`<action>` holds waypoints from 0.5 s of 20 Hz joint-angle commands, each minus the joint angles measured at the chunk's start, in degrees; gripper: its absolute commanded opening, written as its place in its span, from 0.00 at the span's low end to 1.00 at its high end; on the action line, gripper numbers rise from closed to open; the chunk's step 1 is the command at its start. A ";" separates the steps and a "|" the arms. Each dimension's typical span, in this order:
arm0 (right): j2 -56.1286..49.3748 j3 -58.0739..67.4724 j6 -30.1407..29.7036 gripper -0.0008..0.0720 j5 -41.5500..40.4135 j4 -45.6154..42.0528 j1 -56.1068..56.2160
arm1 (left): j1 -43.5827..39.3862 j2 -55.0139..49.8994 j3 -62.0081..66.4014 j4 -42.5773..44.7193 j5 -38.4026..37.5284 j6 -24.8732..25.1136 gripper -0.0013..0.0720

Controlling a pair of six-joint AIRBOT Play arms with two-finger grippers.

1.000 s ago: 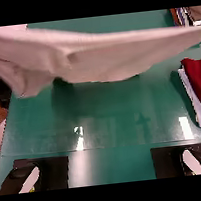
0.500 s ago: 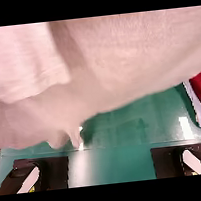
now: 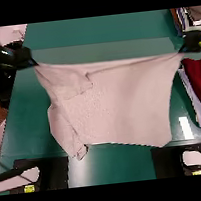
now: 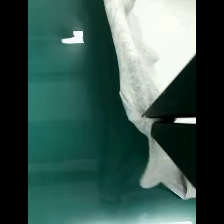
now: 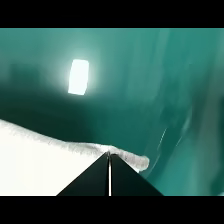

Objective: Fold the shirts.

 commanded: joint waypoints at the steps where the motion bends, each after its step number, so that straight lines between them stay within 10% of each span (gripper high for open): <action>1: -12.17 0.02 -0.02 0.02 -3.45 0.09 1.16 | 0.00 -11.63 -2.05 -1.11 8.00 2.51 0.05; 6: -21.53 12.98 0.87 0.02 -8.66 0.22 1.18 | 0.02 -16.35 0.00 -2.80 24.59 6.58 0.05; 10: -20.74 16.22 0.85 0.02 -8.09 0.17 1.29 | 0.02 -16.35 3.69 -1.18 18.82 8.96 0.05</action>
